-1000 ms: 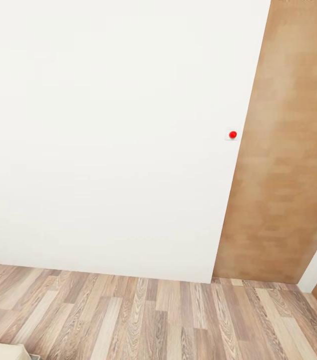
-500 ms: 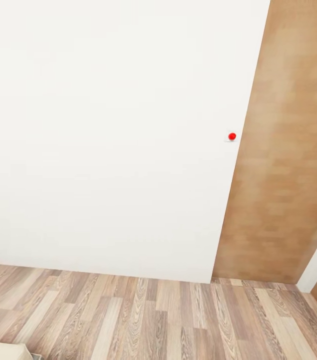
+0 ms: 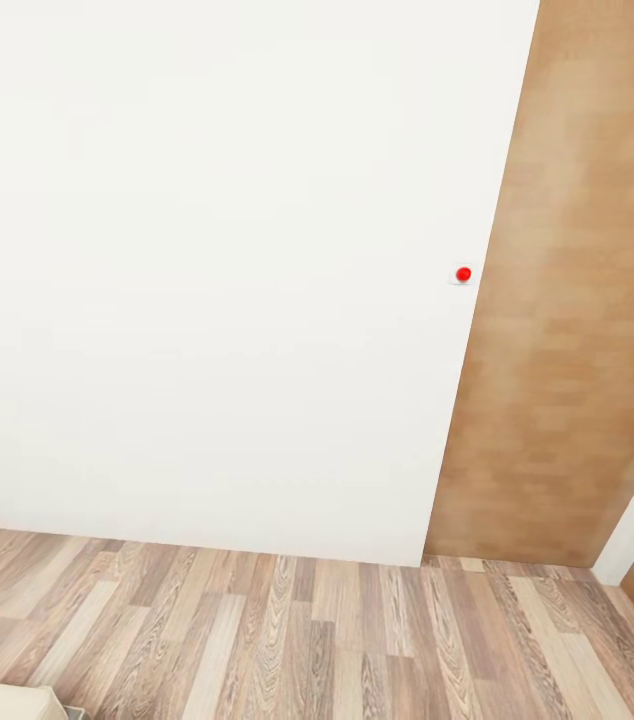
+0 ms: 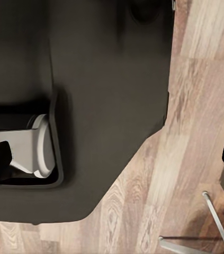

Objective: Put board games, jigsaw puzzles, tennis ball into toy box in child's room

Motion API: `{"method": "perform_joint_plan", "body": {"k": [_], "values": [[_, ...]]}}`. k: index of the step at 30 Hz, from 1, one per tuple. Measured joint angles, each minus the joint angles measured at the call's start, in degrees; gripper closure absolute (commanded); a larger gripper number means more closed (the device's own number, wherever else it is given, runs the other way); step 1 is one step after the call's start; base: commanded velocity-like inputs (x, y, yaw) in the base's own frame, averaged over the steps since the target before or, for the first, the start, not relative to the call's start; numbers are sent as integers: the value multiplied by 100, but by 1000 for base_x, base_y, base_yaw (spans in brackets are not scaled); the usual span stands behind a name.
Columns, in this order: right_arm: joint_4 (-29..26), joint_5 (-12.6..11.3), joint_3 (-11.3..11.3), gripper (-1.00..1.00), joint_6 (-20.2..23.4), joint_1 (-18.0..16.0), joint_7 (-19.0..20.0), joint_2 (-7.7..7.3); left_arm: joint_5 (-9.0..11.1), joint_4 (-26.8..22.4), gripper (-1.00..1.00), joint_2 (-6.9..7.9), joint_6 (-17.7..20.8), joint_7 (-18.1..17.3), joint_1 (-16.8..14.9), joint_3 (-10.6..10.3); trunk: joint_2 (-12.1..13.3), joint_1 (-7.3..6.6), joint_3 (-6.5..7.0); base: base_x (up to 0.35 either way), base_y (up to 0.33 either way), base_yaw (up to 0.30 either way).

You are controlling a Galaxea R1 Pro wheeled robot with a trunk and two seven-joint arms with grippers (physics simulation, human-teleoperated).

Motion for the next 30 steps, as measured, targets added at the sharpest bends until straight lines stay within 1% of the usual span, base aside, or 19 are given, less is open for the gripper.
{"method": "perform_joint_plan", "body": {"k": [3,14,21,22,24,25,30], "values": [[0,-2,-1,-100,0,0,0,9,0,-200,-100,17,184,24,-5,0,0,0,0,0,0,0],[0,33,11,-100,3,0,1,-96,0,-766,-100,31,788,37,-102,3,0,0,0,0,0,0],[0,14,14,-100,-4,0,0,-69,7,-1143,-100,31,1138,16,-267,14,0,0,0,0,0,0],[0,8,11,-100,-16,0,0,-73,11,-1258,-100,32,1280,14,-311,18,0,0,0,0,0,0],[0,5,7,-100,-35,0,0,-82,14,-1395,-100,33,1431,10,-341,23,0,0,0,0,0,0],[-1,2,6,-100,-55,0,0,-91,18,-1560,-100,36,1574,5,-360,29,0,0,0,0,0,0],[-2,-3,3,-100,-130,0,0,-118,35,-2139,-100,36,1994,-6,-383,42,0,0,0,0,0,0]]}}
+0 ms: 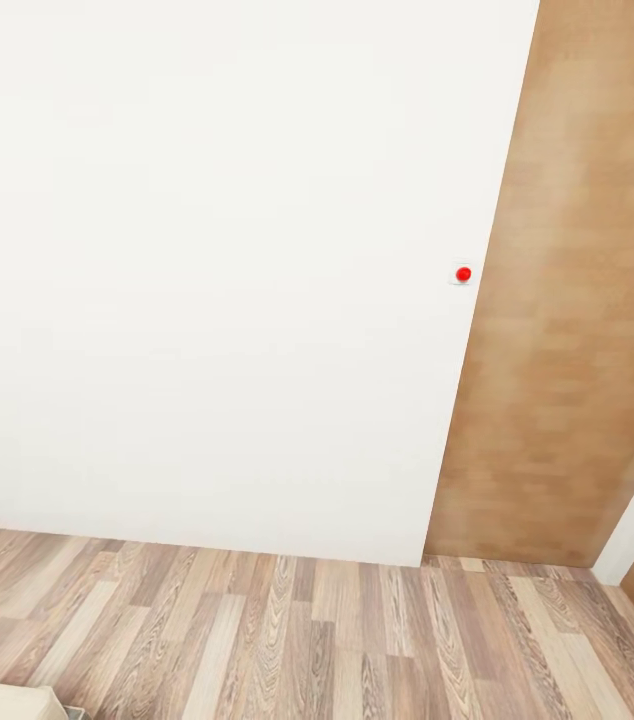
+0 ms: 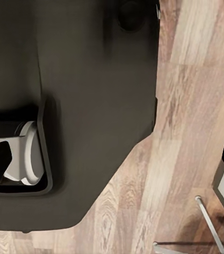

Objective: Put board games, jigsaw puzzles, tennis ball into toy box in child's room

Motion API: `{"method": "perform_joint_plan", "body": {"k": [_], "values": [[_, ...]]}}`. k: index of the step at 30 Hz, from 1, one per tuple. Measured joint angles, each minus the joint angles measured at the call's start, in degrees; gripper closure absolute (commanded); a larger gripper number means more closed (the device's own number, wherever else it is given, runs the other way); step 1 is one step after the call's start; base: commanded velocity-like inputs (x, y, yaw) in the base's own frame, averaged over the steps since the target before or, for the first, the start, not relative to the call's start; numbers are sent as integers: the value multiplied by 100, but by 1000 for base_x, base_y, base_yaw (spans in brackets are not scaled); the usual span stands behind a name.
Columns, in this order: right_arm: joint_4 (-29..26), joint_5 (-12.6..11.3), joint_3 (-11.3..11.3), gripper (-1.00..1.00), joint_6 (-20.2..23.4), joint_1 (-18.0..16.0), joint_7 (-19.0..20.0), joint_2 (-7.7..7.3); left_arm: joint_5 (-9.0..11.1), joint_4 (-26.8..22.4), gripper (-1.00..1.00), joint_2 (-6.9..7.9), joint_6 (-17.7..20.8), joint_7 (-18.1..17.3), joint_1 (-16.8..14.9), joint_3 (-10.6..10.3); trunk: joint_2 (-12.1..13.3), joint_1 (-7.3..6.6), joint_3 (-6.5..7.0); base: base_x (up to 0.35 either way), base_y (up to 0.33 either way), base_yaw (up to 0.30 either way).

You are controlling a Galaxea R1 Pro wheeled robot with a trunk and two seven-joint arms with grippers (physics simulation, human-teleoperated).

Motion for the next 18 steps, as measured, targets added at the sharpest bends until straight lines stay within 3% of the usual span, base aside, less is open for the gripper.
{"method": "perform_joint_plan", "body": {"k": [14,18], "values": [[-155,-22,-25,-100,-687,-21,53,109,31,-2639,-100,28,2035,-46,-10,38,0,0,1,0,0,0],[-520,-75,-45,-100,-590,-167,64,84,34,-3179,-100,53,2327,-85,-12,121,0,0,1,0,0,0]]}}
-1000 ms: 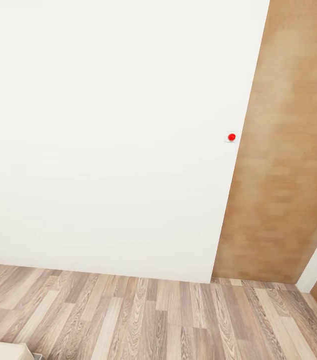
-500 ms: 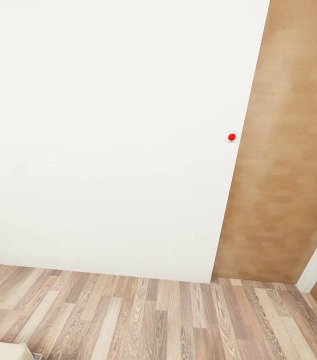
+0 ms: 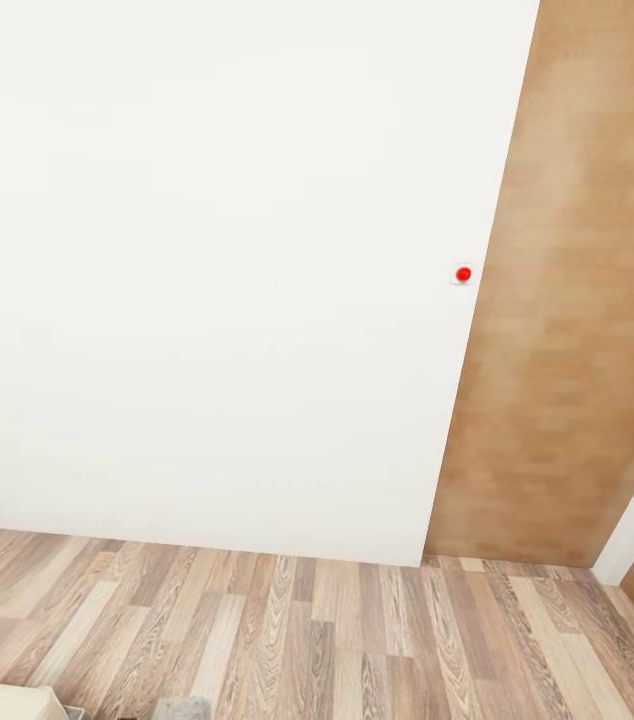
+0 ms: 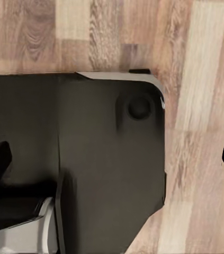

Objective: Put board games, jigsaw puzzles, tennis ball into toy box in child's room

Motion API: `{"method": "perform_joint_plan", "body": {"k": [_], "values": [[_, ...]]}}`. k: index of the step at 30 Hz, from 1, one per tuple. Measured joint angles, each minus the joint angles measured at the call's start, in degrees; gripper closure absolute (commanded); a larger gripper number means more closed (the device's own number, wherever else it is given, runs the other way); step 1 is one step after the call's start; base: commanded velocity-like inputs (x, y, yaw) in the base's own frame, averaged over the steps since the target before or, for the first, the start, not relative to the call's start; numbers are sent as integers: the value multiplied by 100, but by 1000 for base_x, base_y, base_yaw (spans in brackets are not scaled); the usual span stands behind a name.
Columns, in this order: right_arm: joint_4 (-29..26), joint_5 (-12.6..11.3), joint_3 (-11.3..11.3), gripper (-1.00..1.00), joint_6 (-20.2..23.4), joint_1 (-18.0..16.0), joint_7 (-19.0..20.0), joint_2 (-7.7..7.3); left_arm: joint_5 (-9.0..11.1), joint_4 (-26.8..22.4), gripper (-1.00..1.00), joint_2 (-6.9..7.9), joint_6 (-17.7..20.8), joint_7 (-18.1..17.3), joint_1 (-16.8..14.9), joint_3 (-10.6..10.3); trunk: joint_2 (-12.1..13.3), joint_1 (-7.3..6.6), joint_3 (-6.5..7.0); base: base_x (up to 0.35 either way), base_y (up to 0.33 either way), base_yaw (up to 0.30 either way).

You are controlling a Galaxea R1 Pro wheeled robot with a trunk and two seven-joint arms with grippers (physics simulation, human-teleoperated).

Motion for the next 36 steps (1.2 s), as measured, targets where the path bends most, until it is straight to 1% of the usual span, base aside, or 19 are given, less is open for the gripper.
{"method": "perform_joint_plan", "body": {"k": [3,6,9,12,16,17,18,20,21,24,27,28,29,30,31,36], "values": [[-321,-165,-58,-100,364,-244,4,-26,3,-359,-100,5,214,-71,-7,68,0,0,0,0,0,0],[-607,-386,-125,-100,911,-496,6,-36,3,-708,-100,8,491,-156,-64,103,0,0,0,0,0,0],[-946,-593,-163,-100,1521,-744,4,-52,2,-1028,-100,19,807,-232,-188,128,0,0,0,0,0,0],[-1393,-725,-188,-100,2095,-981,2,-64,-7,-1281,-100,62,1056,-279,-342,147,0,0,0,0,0,0],[-2043,-818,-204,-100,2746,-1204,0,-65,-14,-1481,-100,203,1225,-311,-532,164,0,0,0,0,0,0],[-2345,-841,-207,-100,2999,-1263,0,-64,-17,-1542,-100,292,1267,-325,-604,166,0,0,1,0,0,0],[-2500,-845,-209,-100,3105,-1284,-3,-63,-10,-1569,-100,339,1284,-331,-635,168,0,0,0,0,0,0],[-2768,-850,-211,-100,3250,-1307,-11,-57,-8,-1614,-100,422,1306,-339,-680,169,0,0,0,0,0,0],[-2983,-853,-210,-100,3341,-1318,-15,-57,-11,-1646,-100,489,1320,-348,-712,170,0,0,0,0,0,0],[-3203,-855,-209,-100,3419,-1326,-23,-58,-4,-1676,-100,566,1332,-357,-740,167,0,0,-1,0,0,0],[-3312,-851,-205,-100,3449,-1330,-31,-55,-2,-1691,-100,613,1334,-399,-754,163,0,0,-1,0,0,0],[-3361,-850,-193,-100,3454,-1332,-34,-54,-1,-1697,-100,630,1333,-465,-759,160,0,0,-1,0,0,0],[-3414,-846,-178,-100,3459,-1334,-38,-50,-5,-1703,-100,674,1333,-695,-765,157,0,0,-1,0,0,0],[-3423,-839,-174,-100,3460,-1334,-38,-47,-10,-1702,-100,697,1333,-774,-766,156,0,0,-1,0,0,0],[-3431,-815,-165,-100,3464,-1334,-42,-37,-15,-1700,-100,750,1333,-938,-767,156,0,0,-1,0,0,0],[-3446,-795,-160,-100,3471,-1334,-35,-23,-17,-1704,-100,919,1332,-1463,-769,165,0,0,-1,0,0,0]]}}
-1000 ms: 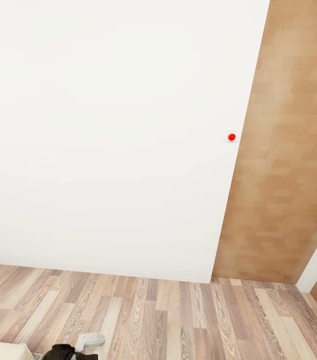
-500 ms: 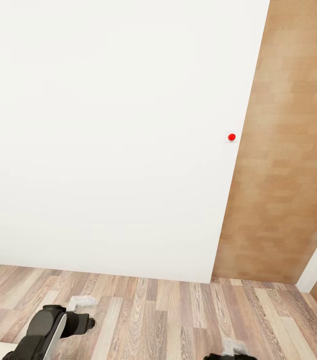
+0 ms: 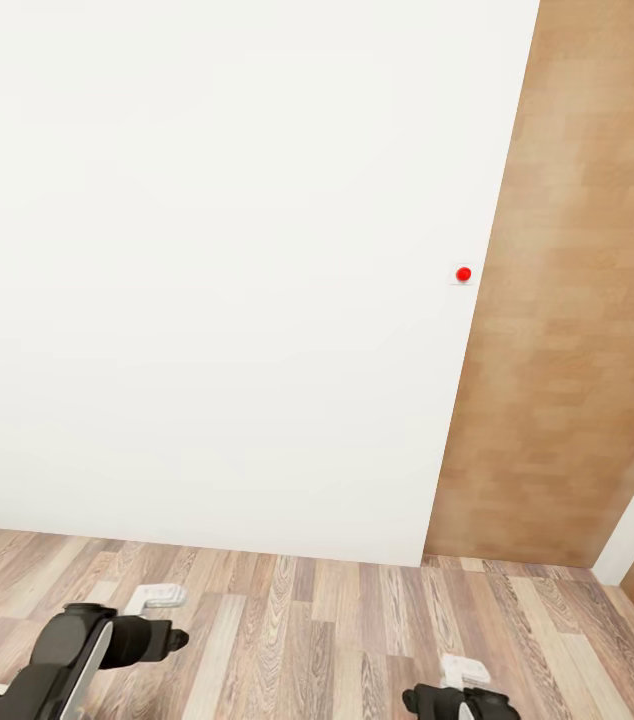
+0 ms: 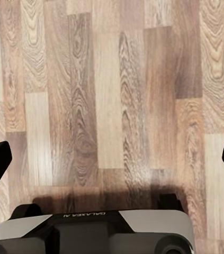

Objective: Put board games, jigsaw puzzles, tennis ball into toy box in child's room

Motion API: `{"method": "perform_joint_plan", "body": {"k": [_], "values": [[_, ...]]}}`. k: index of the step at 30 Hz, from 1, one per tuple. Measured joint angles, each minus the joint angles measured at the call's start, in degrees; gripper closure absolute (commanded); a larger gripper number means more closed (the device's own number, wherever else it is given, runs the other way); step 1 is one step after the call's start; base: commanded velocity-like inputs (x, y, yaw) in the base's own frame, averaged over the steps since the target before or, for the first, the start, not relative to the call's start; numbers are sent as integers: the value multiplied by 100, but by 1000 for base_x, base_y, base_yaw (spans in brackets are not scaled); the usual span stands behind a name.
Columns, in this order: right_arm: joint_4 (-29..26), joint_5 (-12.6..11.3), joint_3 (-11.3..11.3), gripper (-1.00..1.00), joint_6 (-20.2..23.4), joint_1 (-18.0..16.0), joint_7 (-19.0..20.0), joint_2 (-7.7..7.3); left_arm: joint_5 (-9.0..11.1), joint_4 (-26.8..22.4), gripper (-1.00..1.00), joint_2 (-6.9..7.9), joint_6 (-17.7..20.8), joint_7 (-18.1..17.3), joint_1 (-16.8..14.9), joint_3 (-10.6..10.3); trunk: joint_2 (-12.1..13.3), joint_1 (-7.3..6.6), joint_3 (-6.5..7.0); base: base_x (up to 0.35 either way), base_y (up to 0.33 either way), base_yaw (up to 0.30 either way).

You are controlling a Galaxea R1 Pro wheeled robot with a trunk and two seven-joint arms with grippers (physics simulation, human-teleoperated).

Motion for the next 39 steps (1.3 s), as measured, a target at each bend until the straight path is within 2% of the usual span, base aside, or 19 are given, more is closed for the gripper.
{"method": "perform_joint_plan", "body": {"k": [3,4,6,10,11,15,20,23,27,29,30,35,39], "values": [[-38,-25,-16,-100,49,-16,20,-18,3,-2,-100,130,-1,-380,0,10,0,0,0,0,0,0],[-116,-38,-28,-100,85,-32,28,-22,6,-12,-100,222,-3,-651,0,15,0,0,0,0,0,0],[-179,-44,-32,-100,117,-38,31,-20,9,-26,-100,268,-3,-795,0,17,0,0,0,0,0,0],[-545,-66,-44,-100,433,-52,38,2,-5,-92,-100,405,-5,-1346,0,12,0,0,0,0,0,0],[-750,-75,-47,-100,660,-56,41,18,-18,-108,-100,446,-6,-1573,0,12,0,0,0,0,0,0],[-1119,-81,-51,-100,1028,-59,51,35,-39,-131,-100,539,-15,-1895,0,23,0,0,0,0,0,0],[-1468,-85,-53,-100,1222,-60,64,45,-14,-149,-100,747,-19,-2083,0,101,0,0,0,0,0,0],[-1628,-87,-53,-100,1284,-60,68,50,3,-156,-100,844,-19,-2222,0,232,0,0,0,0,0,0],[-1827,-90,-39,-100,1337,-61,67,60,16,-166,-100,915,-22,-2733,0,578,0,0,0,0,0,0],[-1868,-88,-35,-100,1347,-61,67,58,16,-168,-100,935,-22,-3030,0,729,0,0,0,0,0,0],[-1913,-88,-28,-100,1357,-61,70,57,1,-175,-100,958,-26,-3505,0,909,0,0,0,0,0,0],[-1950,-89,-19,-100,1368,-61,73,56,-33,-179,-100,977,-52,-4211,0,1071,0,0,0,0,0,0],[-1962,-91,-15,-100,1371,-61,74,56,-43,-181,-100,984,-63,-4514,0,1118,0,0,0,0,0,0]]}}
